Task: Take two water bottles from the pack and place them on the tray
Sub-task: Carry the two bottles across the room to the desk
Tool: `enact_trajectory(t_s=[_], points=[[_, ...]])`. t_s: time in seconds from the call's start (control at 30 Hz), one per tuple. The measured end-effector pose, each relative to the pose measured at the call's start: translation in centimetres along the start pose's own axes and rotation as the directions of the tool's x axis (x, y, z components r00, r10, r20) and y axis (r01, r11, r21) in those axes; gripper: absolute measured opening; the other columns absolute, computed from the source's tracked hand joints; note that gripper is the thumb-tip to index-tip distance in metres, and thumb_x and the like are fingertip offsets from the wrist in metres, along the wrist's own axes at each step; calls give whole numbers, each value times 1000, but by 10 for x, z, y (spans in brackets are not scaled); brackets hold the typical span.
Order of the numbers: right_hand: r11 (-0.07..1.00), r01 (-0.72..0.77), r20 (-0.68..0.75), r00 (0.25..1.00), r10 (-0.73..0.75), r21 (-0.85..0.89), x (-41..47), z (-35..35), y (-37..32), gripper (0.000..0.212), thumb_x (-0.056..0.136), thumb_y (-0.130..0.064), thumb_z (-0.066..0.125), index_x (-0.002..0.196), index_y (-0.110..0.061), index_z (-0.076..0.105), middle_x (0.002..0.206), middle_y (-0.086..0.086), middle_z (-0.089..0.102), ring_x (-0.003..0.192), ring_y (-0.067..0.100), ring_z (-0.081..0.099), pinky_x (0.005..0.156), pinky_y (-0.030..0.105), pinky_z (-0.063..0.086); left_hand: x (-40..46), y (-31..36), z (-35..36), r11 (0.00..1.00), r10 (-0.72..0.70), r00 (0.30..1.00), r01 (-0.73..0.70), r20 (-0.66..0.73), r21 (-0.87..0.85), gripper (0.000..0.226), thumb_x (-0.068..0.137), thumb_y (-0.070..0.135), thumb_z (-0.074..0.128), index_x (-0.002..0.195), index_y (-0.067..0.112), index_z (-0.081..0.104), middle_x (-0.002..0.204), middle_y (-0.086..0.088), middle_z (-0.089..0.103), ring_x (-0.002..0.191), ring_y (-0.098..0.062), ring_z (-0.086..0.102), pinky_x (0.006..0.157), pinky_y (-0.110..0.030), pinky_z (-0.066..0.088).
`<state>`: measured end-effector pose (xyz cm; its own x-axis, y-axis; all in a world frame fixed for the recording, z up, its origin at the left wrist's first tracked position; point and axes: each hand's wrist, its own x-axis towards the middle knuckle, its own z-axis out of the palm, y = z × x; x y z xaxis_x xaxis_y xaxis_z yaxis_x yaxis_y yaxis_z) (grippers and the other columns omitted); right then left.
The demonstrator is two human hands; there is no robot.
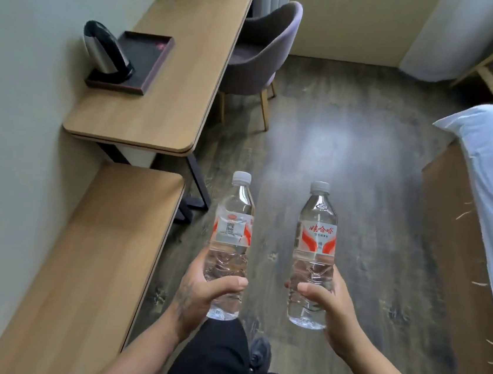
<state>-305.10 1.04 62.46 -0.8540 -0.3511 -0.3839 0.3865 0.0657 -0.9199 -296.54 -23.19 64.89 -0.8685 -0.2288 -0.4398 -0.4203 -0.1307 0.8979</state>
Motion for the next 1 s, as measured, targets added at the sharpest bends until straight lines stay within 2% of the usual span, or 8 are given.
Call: enact_trajectory(t_s=[0.13, 0.23, 0.4, 0.53, 0.6, 0.67, 0.83, 1.0], points=[[1000, -4, -3, 1000, 4, 10, 101, -13, -40, 75, 62, -38, 80, 131, -15, 63, 115, 15, 78, 107, 36, 76, 97, 51, 59, 100, 51, 5, 999, 35, 999, -35, 1, -18, 65, 64, 33, 87, 128, 32, 73, 112, -2, 84, 104, -20, 81, 86, -32, 63], [1000, -3, -16, 1000, 3, -10, 184, -22, -65, 69, 63, -37, 80, 128, -18, 65, 115, 15, 78, 109, 37, 75, 98, 51, 58, 184, 79, 5, 999, 44, 999, -44, -6, -32, 64, 64, 31, 88, 126, 31, 74, 112, -5, 84, 104, -22, 81, 86, -31, 64], [1000, -2, -27, 1000, 2, -15, 320, -26, -110, 65, 65, -36, 81, 127, -22, 66, 116, 14, 78, 109, 36, 76, 98, 51, 59, 322, 125, -5, 998, 40, 999, -39, 8, -53, 69, 64, 36, 91, 131, 33, 71, 117, -4, 83, 108, -27, 79, 93, -48, 62], [1000, -10, -27, 1000, 11, 19, 411, -28, -155, 69, 64, -34, 82, 130, -21, 65, 120, 13, 78, 112, 36, 75, 102, 55, 58, 414, 174, -9, 993, 14, 999, -10, 34, -114, 65, 67, 32, 91, 129, 35, 72, 110, -1, 82, 90, -20, 75, 73, -33, 57], [1000, 1, -16, 1000, 0, 20, 452, -30, -178, 69, 65, -31, 82, 130, -17, 65, 121, 16, 77, 114, 40, 74, 102, 55, 56, 453, 201, -10, 991, 26, 1000, -24, 14, -128, 62, 70, 35, 90, 129, 37, 72, 116, -3, 84, 100, -23, 81, 83, -37, 60], [1000, -9, -10, 1000, 9, 28, 491, -36, -200, 69, 64, -30, 82, 129, -14, 65, 119, 16, 78, 112, 39, 74, 101, 53, 56, 491, 226, -6, 990, 43, 999, -43, 2, -132, 61, 73, 38, 88, 131, 36, 72, 121, -6, 83, 112, -27, 80, 95, -45, 61], [1000, -8, 52, 999, 9, -10, 607, -61, -255, 73, 61, -34, 81, 129, -14, 64, 111, 4, 80, 101, 17, 77, 88, 34, 57, 594, 281, 9, 979, 51, 997, -60, -52, -197, 62, 72, 33, 88, 132, 27, 72, 123, -13, 82, 116, -38, 77, 101, -54, 58], [1000, -6, 164, 986, 10, -27, 733, -87, -299, 66, 61, -34, 81, 125, -28, 67, 111, 4, 80, 99, 19, 78, 82, 31, 62, 686, 320, 28, 948, 5, 988, -53, -153, -314, 65, 70, 30, 89, 133, 21, 72, 113, -13, 82, 100, -27, 82, 83, -32, 65]])
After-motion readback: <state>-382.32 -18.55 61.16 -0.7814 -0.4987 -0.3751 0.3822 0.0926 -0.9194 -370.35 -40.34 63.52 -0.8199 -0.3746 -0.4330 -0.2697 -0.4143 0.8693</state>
